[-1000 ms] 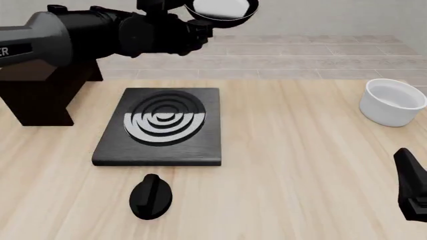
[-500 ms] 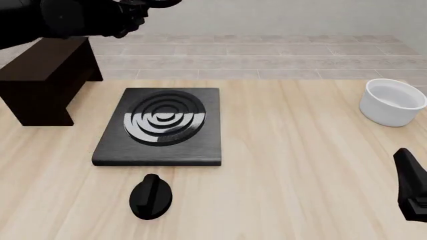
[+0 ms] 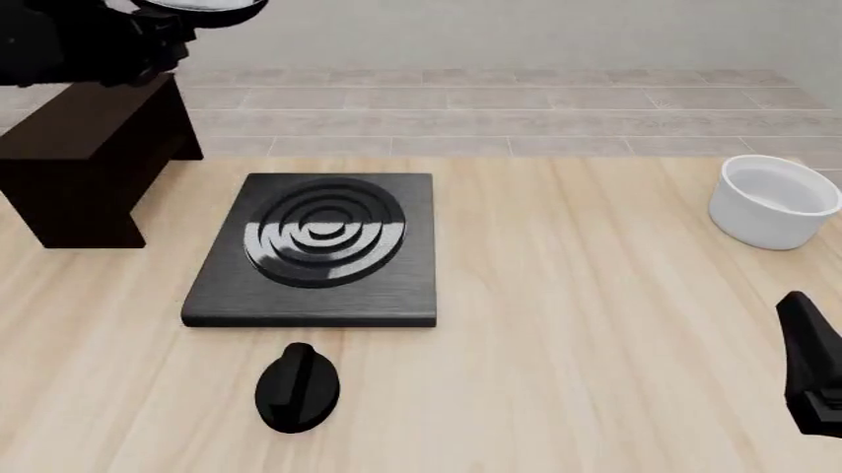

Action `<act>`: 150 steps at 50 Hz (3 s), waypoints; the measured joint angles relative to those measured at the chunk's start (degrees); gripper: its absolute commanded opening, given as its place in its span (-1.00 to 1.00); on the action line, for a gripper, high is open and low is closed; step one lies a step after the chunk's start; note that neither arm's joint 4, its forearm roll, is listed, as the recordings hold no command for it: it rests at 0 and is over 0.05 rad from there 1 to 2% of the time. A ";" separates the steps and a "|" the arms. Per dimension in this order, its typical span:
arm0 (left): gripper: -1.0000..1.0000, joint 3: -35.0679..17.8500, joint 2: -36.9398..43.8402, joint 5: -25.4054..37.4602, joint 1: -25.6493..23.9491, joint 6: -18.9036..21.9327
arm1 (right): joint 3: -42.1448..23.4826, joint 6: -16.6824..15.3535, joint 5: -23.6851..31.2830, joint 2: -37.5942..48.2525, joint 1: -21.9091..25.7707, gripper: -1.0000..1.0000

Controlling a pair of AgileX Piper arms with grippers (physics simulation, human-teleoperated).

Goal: Put the frying pan on top of the cabinet.

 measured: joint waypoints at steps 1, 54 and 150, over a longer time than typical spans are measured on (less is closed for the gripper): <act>-1.00 0.24 -0.20 0.05 0.47 0.04 | 0.00 -0.01 0.00 0.00 0.00 1.00; -1.00 8.65 -6.78 2.01 11.00 -9.41 | 0.02 -0.36 0.05 0.00 0.21 1.00; -1.00 13.28 3.04 -7.01 16.64 -10.64 | -0.04 -0.31 0.28 0.05 0.23 1.00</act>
